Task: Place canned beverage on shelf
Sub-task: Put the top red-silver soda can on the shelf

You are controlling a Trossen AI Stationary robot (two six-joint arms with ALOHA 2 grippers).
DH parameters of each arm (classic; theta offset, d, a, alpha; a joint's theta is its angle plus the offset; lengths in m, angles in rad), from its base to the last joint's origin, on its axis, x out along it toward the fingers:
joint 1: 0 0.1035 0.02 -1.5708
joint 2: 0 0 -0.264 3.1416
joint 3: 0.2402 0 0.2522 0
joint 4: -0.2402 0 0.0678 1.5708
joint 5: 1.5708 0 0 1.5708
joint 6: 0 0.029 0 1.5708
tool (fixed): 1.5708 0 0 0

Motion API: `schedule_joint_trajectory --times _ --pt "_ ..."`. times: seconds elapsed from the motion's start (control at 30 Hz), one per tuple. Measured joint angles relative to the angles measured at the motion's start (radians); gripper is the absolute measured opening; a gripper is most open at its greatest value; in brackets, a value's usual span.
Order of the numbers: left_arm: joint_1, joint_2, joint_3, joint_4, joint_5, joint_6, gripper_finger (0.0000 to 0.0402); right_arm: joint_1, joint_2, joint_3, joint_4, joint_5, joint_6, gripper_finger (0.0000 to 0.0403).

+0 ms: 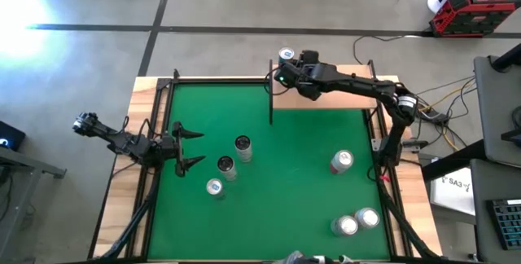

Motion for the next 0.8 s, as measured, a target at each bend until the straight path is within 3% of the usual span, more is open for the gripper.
schedule_joint_trajectory --times 0.8 --pt "0.000 0.000 0.000 0.000 0.000 0.000 0.0361 -0.043 0.000 -0.001 0.036 -0.015 -0.009 0.0295"
